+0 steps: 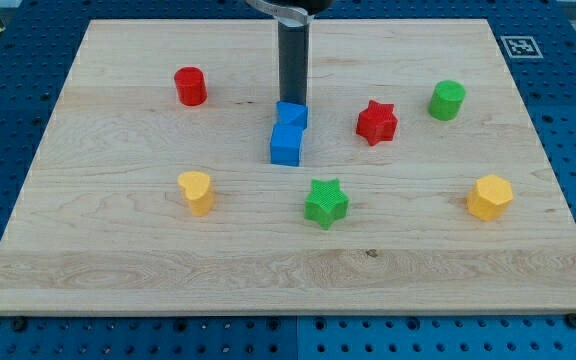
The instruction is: Push the red circle closer to red star
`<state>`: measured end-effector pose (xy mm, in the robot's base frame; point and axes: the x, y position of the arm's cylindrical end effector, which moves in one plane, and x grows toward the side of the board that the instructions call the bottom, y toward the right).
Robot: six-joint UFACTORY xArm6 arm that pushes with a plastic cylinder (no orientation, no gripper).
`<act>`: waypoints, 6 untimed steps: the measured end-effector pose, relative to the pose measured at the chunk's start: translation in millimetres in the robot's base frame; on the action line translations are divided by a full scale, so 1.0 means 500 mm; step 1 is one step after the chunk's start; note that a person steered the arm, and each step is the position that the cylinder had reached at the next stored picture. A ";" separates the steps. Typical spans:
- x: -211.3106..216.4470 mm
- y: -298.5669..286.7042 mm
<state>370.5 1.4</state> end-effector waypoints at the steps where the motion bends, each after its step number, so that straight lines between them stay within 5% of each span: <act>1: -0.005 0.000; 3: -0.132 -0.033; 6: -0.132 -0.263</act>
<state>304.4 -130.1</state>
